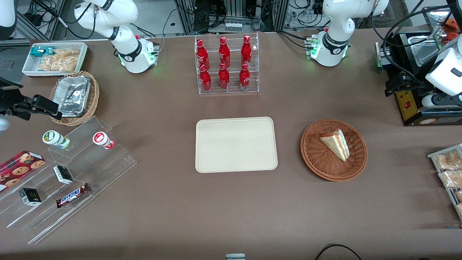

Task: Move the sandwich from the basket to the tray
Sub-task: 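Move the left gripper over the wicker basket toward the wrapped sandwich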

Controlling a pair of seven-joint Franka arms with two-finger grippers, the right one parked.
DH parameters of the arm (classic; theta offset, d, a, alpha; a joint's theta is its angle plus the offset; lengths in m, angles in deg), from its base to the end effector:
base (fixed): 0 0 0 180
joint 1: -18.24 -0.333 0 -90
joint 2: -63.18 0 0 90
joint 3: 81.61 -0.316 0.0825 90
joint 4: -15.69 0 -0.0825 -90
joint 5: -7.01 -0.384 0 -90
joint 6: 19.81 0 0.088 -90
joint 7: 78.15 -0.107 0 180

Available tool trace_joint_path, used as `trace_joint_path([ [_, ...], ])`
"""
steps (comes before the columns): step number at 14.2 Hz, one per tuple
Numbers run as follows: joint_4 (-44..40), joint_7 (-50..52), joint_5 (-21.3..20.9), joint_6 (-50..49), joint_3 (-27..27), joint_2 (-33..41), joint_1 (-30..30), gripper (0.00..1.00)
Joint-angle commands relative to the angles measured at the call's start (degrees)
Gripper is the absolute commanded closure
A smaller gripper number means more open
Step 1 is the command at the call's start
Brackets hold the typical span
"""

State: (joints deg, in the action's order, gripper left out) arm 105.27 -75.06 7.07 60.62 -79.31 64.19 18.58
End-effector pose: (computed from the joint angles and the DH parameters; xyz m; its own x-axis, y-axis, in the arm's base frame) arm 0.5301 -0.0248 0.6241 0.9899 0.0082 -0.1414 0.0073 -0.9999 -0.0073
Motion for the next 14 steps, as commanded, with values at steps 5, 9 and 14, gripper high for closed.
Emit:
trace_joint_path([
  [5, 3.3, 0.3, 0.2, 1.6, 0.1, -0.3, 0.1, 0.00],
  [9, 11.4, 0.3, 0.1, 9.3, 0.2, -0.2, 0.3, 0.00],
  [14, 24.3, 0.3, -0.8, 22.3, 0.5, -0.1, 1.6, 0.00],
])
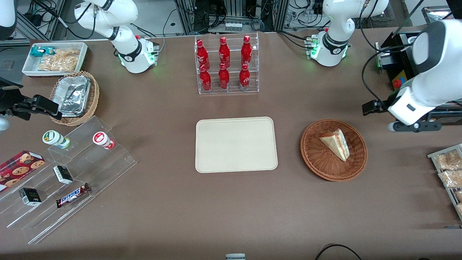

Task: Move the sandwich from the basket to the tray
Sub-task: 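Move the left gripper over the wicker basket toward the wrapped sandwich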

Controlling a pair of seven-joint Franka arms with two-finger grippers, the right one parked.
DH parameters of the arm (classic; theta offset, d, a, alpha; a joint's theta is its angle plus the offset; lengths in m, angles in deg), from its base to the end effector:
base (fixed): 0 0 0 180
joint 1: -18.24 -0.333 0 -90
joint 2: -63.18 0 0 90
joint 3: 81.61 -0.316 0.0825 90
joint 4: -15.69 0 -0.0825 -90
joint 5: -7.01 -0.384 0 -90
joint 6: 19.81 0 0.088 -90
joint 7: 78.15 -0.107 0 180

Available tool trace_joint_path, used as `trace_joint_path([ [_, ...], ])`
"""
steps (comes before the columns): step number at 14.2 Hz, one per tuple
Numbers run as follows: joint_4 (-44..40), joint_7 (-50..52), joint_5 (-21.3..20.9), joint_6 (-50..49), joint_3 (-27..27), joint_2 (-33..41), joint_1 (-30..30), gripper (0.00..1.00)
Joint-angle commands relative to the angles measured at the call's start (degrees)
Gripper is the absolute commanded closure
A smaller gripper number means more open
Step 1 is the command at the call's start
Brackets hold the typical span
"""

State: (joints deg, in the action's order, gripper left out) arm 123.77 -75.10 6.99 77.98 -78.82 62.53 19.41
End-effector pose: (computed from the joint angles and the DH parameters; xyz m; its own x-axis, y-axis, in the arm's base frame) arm 0.5410 -0.0373 0.4811 0.9818 -0.0148 -0.1895 -0.0170 -0.9998 -0.0099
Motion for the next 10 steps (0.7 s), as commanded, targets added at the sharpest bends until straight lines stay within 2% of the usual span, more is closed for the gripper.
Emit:
trace_joint_path([
  [1, 8.9, 0.4, -0.7, 9.0, 0.1, 1.5, 0.8, 0.00],
  [5, 17.9, 0.4, -0.7, 21.8, 0.1, -0.1, 2.0, 0.00],
  [8, 19.2, 0.8, -0.3, 22.9, -0.1, -1.3, 1.6, 0.00],
  [10, 21.0, 7.8, -0.4, 25.8, -0.1, -1.4, 1.6, 0.00],
])
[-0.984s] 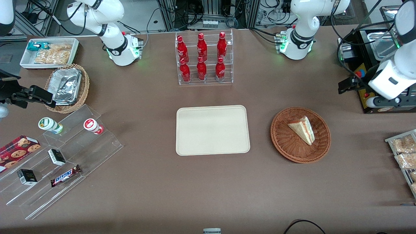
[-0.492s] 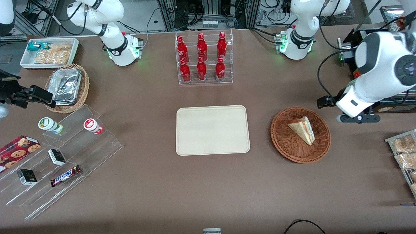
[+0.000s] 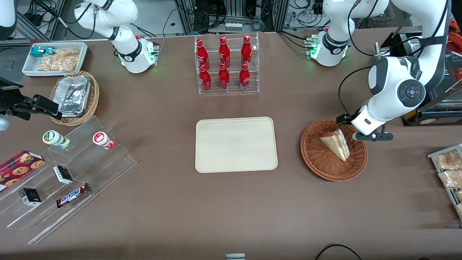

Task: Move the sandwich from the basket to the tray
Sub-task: 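Lower the left gripper and close it on the wrapped sandwich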

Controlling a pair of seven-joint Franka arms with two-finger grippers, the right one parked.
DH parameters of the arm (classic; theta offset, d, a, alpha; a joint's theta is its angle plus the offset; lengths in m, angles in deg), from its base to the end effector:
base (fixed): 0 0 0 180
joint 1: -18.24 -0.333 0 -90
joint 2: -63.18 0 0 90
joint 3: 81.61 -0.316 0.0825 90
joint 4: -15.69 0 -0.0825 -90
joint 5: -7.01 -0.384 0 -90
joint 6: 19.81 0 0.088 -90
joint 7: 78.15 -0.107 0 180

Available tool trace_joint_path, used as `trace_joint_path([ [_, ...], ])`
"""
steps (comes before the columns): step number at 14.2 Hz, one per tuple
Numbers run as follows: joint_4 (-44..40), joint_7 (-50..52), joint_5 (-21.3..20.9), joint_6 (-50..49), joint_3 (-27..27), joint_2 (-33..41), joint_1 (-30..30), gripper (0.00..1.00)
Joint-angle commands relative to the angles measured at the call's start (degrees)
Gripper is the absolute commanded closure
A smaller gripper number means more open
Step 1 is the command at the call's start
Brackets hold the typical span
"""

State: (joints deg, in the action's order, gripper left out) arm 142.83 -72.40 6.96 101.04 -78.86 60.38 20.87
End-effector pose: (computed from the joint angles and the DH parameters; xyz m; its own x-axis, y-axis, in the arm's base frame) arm 0.5129 -0.0482 0.3418 0.9875 0.0069 -0.1573 0.0047 -0.9999 -0.0142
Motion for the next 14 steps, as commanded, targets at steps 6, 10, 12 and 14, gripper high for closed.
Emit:
trace_joint_path([
  [6, 4.0, 31.6, -0.5, 9.3, 0.0, -0.8, 2.5, 0.00],
  [10, 4.1, 42.9, -0.5, 16.2, 0.1, -3.4, 2.6, 0.00],
  [12, 4.0, 43.5, -0.5, 17.0, 0.1, -4.3, 2.6, 0.00],
  [14, 4.1, 45.0, -0.5, 18.5, 0.0, -5.3, 2.6, 0.00],
])
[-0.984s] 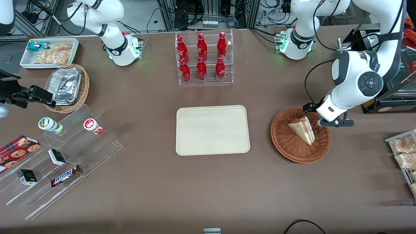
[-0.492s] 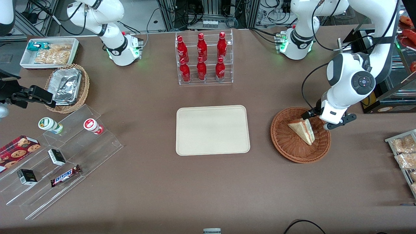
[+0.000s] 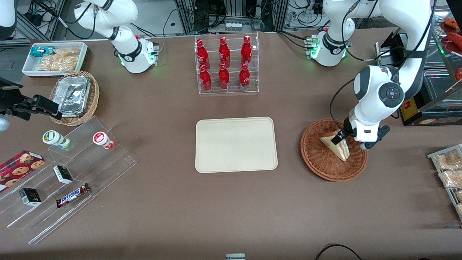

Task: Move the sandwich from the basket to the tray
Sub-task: 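Lower the left gripper and close it on the wrapped sandwich, then lift the sandwich and carry it with the left gripper over the cream tray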

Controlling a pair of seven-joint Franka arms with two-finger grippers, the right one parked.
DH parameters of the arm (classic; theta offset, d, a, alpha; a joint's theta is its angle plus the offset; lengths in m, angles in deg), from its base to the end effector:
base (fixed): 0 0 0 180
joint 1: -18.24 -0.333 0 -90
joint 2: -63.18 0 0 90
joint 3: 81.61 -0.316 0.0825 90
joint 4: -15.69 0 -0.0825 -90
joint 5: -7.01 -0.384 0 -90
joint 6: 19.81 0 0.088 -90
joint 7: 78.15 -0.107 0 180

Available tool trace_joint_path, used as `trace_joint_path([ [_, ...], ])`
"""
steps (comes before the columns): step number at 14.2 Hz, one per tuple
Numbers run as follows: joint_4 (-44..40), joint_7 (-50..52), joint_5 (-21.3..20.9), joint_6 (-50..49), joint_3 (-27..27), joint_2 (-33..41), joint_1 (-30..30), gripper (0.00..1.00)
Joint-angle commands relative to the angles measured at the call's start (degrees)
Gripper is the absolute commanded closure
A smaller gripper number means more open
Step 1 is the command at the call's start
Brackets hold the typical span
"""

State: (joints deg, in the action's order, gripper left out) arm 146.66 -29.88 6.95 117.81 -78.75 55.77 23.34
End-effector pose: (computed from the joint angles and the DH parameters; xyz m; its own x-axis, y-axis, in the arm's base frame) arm 0.5208 -0.0728 0.2954 0.7627 0.6466 -0.0130 0.6466 -0.7628 -0.0060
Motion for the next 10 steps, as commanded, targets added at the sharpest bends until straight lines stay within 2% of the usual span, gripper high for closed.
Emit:
trace_joint_path([
  [1, 0.2, 3.3, -0.5, 2.3, 0.0, -1.6, 0.1, 0.00],
  [6, 0.2, 6.1, -0.2, 4.4, 0.0, -5.0, 0.0, 0.00],
  [7, 0.2, 7.1, -0.1, 4.3, 0.0, -5.3, 0.0, 0.05],
  [8, 0.2, 8.2, 0.0, 4.2, 0.0, -5.8, 0.0, 0.17],
  [10, 0.1, 8.8, 0.0, 3.9, 0.0, -6.0, 0.0, 0.74],
])
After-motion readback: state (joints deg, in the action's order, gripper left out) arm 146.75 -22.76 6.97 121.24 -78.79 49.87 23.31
